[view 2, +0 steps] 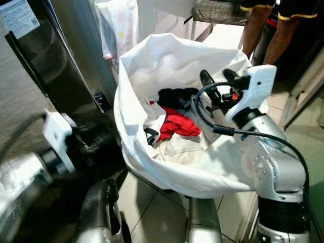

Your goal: Clothes washing

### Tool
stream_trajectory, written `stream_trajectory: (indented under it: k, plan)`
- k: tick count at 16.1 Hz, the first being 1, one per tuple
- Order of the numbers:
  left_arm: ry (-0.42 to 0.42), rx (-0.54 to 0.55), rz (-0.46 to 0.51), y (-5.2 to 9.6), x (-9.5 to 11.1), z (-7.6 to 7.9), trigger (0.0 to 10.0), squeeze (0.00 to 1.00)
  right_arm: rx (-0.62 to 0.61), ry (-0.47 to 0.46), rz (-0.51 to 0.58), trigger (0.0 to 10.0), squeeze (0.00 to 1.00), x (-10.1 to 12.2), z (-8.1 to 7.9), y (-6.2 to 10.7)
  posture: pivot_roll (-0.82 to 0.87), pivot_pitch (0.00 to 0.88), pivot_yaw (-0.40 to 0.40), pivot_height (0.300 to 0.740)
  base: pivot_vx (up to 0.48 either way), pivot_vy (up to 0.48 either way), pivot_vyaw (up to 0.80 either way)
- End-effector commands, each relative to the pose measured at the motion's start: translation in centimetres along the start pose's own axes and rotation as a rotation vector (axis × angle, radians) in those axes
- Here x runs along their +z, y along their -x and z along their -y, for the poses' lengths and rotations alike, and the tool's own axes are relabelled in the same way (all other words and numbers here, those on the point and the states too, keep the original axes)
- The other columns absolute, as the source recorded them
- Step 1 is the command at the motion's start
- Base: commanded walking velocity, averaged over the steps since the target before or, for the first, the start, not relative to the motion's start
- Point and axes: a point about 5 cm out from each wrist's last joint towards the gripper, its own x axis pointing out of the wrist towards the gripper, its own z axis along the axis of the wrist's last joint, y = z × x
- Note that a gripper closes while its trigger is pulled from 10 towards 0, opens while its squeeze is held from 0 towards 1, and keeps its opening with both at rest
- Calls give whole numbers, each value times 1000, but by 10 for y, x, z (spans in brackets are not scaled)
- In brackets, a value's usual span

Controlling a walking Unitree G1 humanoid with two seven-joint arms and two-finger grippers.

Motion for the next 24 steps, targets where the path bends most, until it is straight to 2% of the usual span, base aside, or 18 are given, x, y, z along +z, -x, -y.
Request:
stream_trajectory:
  k: [1,2,3,5,6,7,8,9,10,11,14,16,17,19,20,21,22,24]
  plan:
    - [-48,78,-21,3,2,-19,10000,0,-5,-2,59,10000,1000,15,1,0,-49,60,115,538,0,0,0]
    - [-57,86,-25,3,3,-23,10000,0,-2,-9,65,10000,1000,16,1,0,-49,60,115,538,0,0,0]
    - [-74,56,-44,2,3,-29,10000,0,49,4,70,10000,1000,18,-6,-4,-48,27,137,538,0,0,0]
    - [-78,17,-69,1,-1,-33,10000,0,71,7,74,10000,1000,16,-11,-10,-52,21,147,538,0,0,0]
    - [-78,-41,-122,0,-15,-27,10000,0,68,-3,70,10000,1000,9,-11,-12,-42,40,160,538,0,0,0]
    - [-74,-61,-182,-1,-30,-21,10000,0,35,-22,49,10000,1000,-4,-9,-13,-50,11,166,538,0,0,0]
    - [-79,-77,-207,-2,-34,-17,10000,0,11,-36,30,10000,1000,-12,-8,-14,-43,7,161,538,0,0,0]
    - [-79,-100,-208,-6,-35,-12,10000,0,7,-54,5,10000,1000,-19,-7,-17,-20,40,151,538,0,0,0]
    - [-72,-121,-213,-6,-38,-8,10000,0,16,-51,-62,10000,1000,-33,-11,-19,-27,18,158,538,0,0,0]
    - [-56,-154,-217,-5,-41,-1,10000,0,18,-35,-101,10000,1000,-44,-15,-22,-22,43,152,538,0,0,0]
    - [-54,-183,-226,-6,-46,8,10000,0,8,-19,-111,10000,1000,-57,-17,-30,-15,51,139,538,0,0,0]
    - [-33,-149,-215,-5,-44,14,10000,0,-6,2,-142,10000,1000,-73,-18,-49,4,77,126,538,0,0,0]
    - [-31,-151,-214,-5,-43,15,10000,0,8,-1,-155,10000,1000,-75,-20,-52,10,83,125,538,0,0,0]
    - [-32,-164,-207,-1,-38,17,10000,0,154,10,-240,10000,1000,-92,-43,-62,33,101,120,538,0,0,0]
    - [-7,-146,-159,-2,-27,16,10000,0,172,13,-260,10000,1000,-102,-52,-66,46,113,121,538,0,0,0]
    - [12,-128,-105,-3,-13,13,10000,0,154,22,-279,10000,1000,-112,-53,-68,49,116,122,538,0,0,0]
    - [19,-123,-92,-3,-9,12,10000,0,145,26,-284,10000,1000,-115,-53,-69,49,116,122,538,0,0,0]
    - [44,-148,-38,-3,14,6,10000,0,116,2,-315,10000,1000,-123,-51,-74,74,139,129,538,0,0,0]
